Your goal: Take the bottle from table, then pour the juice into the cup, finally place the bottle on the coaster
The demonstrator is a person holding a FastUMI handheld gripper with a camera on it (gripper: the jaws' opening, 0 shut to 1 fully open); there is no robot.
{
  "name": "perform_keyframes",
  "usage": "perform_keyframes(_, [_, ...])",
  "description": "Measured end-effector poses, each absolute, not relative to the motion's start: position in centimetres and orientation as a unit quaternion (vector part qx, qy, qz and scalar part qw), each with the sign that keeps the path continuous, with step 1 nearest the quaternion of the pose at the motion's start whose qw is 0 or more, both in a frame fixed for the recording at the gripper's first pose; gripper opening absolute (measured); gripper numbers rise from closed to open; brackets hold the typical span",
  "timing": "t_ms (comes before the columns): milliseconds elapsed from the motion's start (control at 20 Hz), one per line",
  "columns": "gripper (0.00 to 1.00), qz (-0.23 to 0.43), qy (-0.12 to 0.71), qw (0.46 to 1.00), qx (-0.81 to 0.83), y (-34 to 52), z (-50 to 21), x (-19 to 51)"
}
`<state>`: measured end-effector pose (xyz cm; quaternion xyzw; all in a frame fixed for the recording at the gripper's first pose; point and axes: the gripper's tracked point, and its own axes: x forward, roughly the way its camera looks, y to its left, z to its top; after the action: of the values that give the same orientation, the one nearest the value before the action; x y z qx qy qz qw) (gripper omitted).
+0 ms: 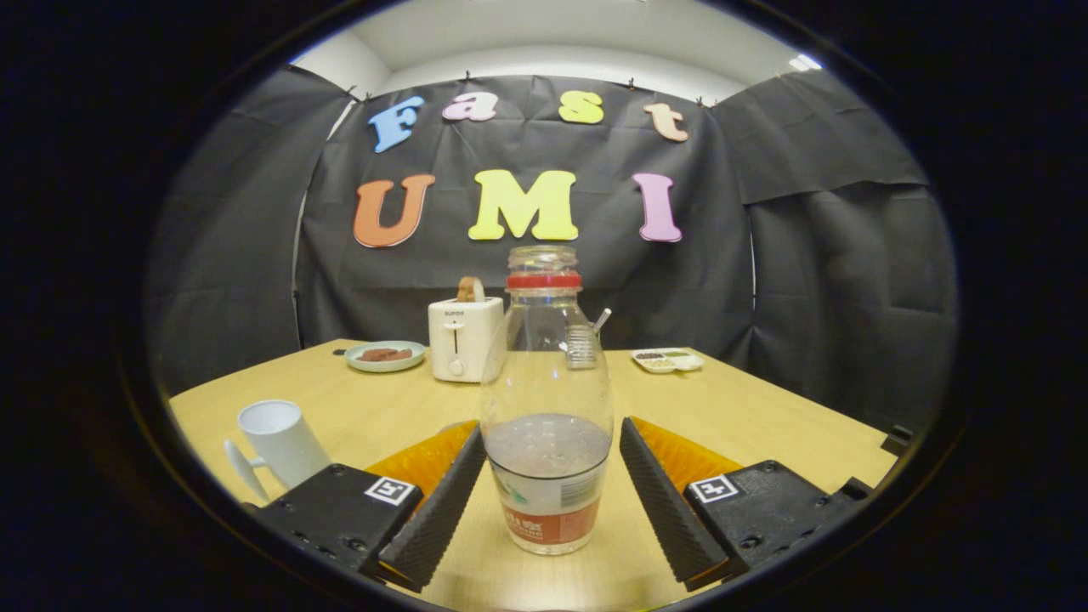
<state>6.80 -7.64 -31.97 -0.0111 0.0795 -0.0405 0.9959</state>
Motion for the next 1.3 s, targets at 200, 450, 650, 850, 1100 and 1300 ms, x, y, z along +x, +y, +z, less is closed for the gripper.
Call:
perform_keyframes(200, [0.98,-0.036,0.075,0.996,-0.009,-7.5,-31.5,7.3])
perform_keyframes(450, [0.84,-0.041,0.085,0.996,-0.004,-8.0,-31.9,8.0])
perform_keyframes(650, [0.82,-0.052,0.085,0.995,-0.014,-8.5,-32.1,7.5])
perform_keyframes(850, [0.81,-0.066,0.102,0.992,-0.022,-9.6,-31.2,7.0])
perform_keyframes(1100, [0.81,-0.045,0.112,0.992,-0.042,-9.2,-28.4,6.3])
perform_keyframes(1300, [0.81,-0.036,0.098,0.993,-0.061,-8.1,-25.2,5.9])
